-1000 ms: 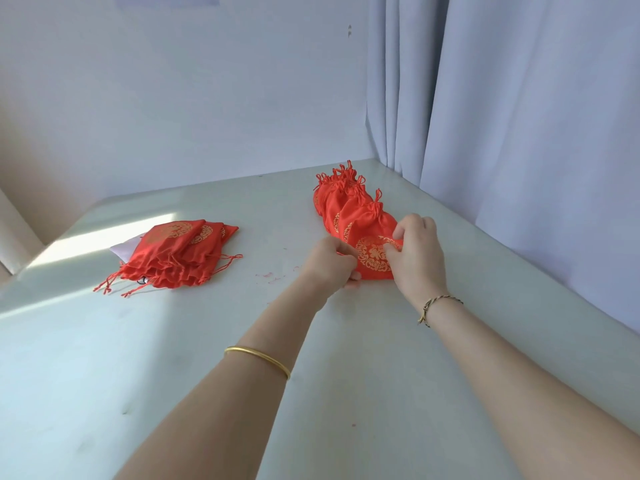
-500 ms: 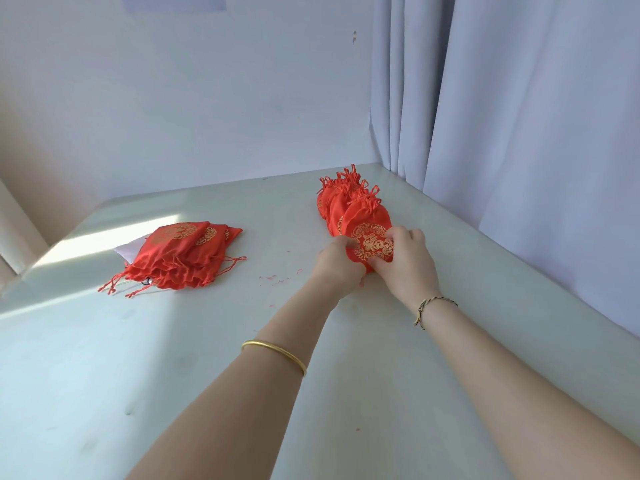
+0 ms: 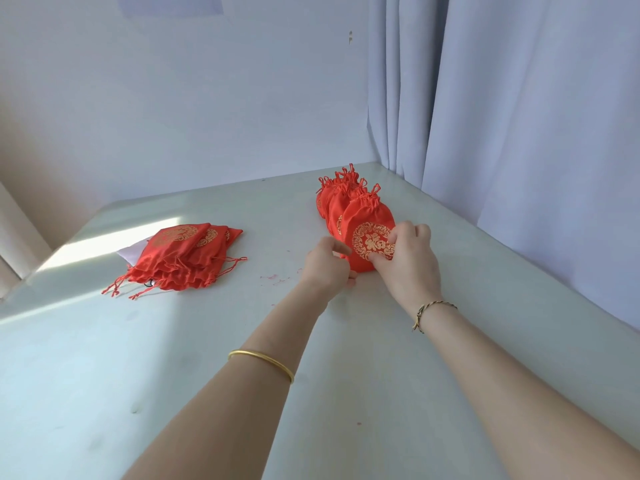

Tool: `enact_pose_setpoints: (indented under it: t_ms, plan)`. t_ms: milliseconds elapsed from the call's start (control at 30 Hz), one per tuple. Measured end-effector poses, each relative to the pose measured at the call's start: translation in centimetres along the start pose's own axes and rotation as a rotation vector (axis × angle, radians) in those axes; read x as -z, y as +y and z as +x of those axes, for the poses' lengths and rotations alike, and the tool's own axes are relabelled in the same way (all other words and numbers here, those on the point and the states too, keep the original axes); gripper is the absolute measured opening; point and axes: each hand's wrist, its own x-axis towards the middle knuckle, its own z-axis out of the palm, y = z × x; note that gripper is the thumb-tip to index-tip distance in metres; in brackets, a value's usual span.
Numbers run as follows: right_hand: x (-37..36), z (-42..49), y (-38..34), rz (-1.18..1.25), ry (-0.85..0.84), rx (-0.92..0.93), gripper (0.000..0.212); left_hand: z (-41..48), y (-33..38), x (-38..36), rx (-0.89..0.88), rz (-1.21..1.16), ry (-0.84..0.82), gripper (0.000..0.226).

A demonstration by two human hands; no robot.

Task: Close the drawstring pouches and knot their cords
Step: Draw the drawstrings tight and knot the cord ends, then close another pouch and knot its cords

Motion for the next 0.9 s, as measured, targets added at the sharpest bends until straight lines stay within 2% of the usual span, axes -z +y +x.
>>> enact_pose_setpoints:
  t_ms: [100,200,333,433,500,600,733,900]
  plan:
    - [0.3,-0.6,-1.1,0.011,0.012,0.050,0.028,-0.4,-0.1,1.5,-0.008,0.003,0.067,0.030]
    - [-0.6,-1.2,-3.5,0.085,-0.043,0.173,0.017,-0.1,-1.0,4.8,-0.043,0.017,0.210,0.027]
    - [-3.7,-1.3,-7.8,0.198,-0.239,0.195,0.018,0.3,-2.8,11.4,-0.146,0.271,0.490,0.031]
    - [-6.1,-0.8,-11.4,0.350,-0.370,0.145,0.013,0.0,-3.8,16.4,-0.141,0.479,0.690,0.046]
    - [-7.3,-0.4,-13.6,0.449,-0.439,0.122,0.010,-0.1,-4.6,18.8,-0.047,0.610,0.712,0.053]
    - [-8.4,0.1,-15.9,0.532,-0.454,0.151,0.007,0.5,-6.3,20.9,0.049,0.720,0.652,0.048]
    - [-9.3,0.1,-16.5,0.550,-0.436,0.192,0.008,1.6,-6.9,21.6,-0.039,0.730,0.722,0.027]
    - [-9.5,-0.2,-15.9,0.570,-0.482,0.185,0.012,2.5,-5.0,22.8,-0.158,0.665,0.875,0.018]
